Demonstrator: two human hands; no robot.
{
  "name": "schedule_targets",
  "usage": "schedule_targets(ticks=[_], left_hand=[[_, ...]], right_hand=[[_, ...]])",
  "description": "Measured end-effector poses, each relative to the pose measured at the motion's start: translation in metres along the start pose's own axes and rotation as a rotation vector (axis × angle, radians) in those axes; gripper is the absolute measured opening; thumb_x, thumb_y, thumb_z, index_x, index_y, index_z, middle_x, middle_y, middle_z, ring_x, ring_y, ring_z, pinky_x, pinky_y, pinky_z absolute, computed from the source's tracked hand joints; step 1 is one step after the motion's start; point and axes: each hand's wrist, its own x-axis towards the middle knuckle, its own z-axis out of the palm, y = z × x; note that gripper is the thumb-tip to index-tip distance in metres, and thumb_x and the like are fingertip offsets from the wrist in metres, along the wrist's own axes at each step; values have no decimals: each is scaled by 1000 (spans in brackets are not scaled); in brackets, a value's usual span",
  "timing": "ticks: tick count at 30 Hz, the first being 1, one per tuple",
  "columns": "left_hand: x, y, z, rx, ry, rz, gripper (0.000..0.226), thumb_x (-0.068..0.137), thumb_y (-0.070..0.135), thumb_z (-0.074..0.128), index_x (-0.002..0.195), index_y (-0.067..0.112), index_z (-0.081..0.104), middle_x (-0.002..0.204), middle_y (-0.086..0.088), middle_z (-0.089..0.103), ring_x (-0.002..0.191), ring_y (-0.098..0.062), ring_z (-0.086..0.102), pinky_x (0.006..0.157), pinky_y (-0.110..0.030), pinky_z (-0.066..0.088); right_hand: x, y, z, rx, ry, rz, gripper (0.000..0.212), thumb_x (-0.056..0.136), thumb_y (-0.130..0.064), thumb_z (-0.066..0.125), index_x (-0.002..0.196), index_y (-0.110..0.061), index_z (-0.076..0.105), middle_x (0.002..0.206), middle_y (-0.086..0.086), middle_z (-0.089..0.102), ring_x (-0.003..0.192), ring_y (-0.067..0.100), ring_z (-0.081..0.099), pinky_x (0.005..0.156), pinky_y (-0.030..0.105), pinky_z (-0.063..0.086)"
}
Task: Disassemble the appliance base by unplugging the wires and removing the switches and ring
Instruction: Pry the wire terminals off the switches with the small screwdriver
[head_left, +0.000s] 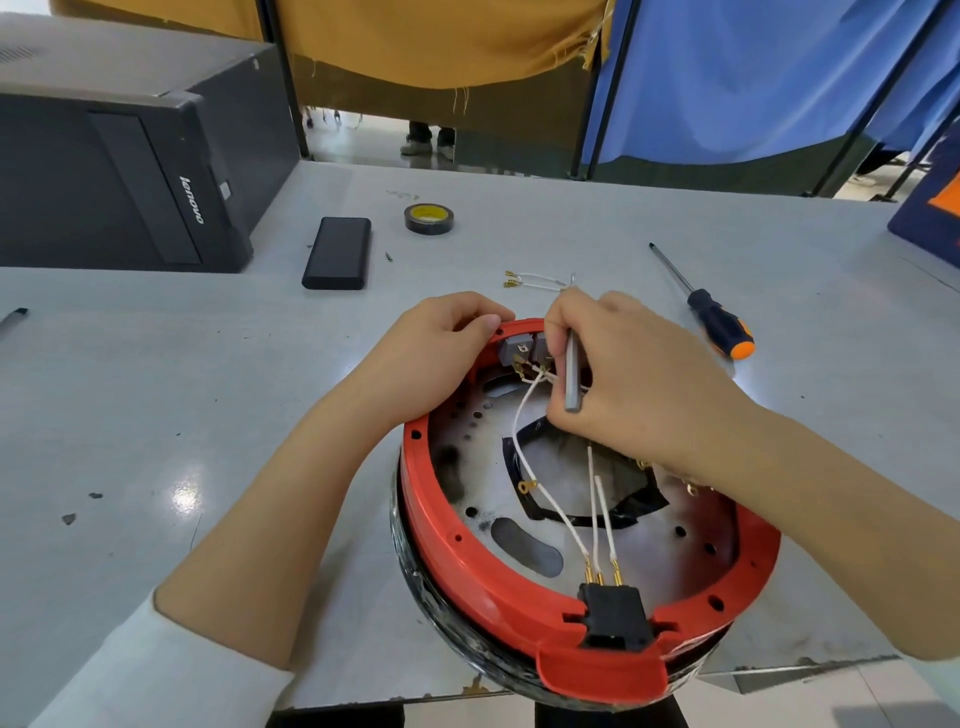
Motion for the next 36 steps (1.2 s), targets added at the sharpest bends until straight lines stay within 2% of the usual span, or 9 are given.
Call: schedule_targets(ticks=[4,8,13,18,21,25,28,32,36], left_hand=[[-1,2,2,-3,113,64,20,96,30,48,103,37,65,93,18,66,84,2,59,67,-12,42],[-4,9,1,-97,186,192,22,97,35,47,93,32,68,89,21,68,83,1,60,69,-12,46],[-8,11,1,-134,60,222,24,94,36,54,83,23,71,82,9,72,81,-1,67,75,-11,48],[-8,12,1,-135,36,230,13,90,26,62,81,20,69,81,1,73,81,-10,69,81,-21,51],[-7,12,2,-209,47,227,8,90,20,63,86,18,70,77,-1,72,76,-12,69,78,-18,51],[-5,11,3,-248,140,201,8,91,20,62,87,21,69,68,8,69,70,-6,65,70,-19,52],[-5,12,3,-253,221,232,9,92,20,60,87,21,68,67,9,67,71,-17,63,73,-27,50],[-8,14,2,-223,352,314,12,94,22,57,87,29,64,69,15,66,78,-5,63,81,-24,49],[-6,11,2,-237,446,291,11,94,21,57,88,28,64,68,17,65,76,0,62,79,-18,48]], right_hand=[[1,4,2,348,40,-3,33,72,-16,61,84,-34,36,72,-4,59,63,14,55,62,41,49],[2,4,6,487,123,-58,37,77,-11,64,83,-35,36,78,-5,60,70,15,60,67,43,52],[2,5,10,430,181,-85,37,79,-13,62,82,-37,34,80,-5,60,69,15,57,65,44,51],[-2,8,7,416,230,-90,41,80,-13,65,83,-39,33,81,-1,60,73,19,60,66,44,52],[-2,9,9,422,234,-78,41,80,-12,66,82,-37,34,82,-1,60,74,20,60,67,44,51],[-2,10,9,452,195,-56,36,78,-28,70,86,-35,36,84,-3,62,73,13,60,67,36,50],[-2,10,9,542,187,0,31,78,-47,66,86,-37,37,87,-4,65,72,11,62,67,32,51],[0,20,12,553,179,95,28,89,-23,64,83,-38,41,83,0,67,73,16,65,73,44,55],[0,22,11,613,278,138,37,88,-13,64,83,-41,42,85,-10,67,73,9,68,68,36,58]])
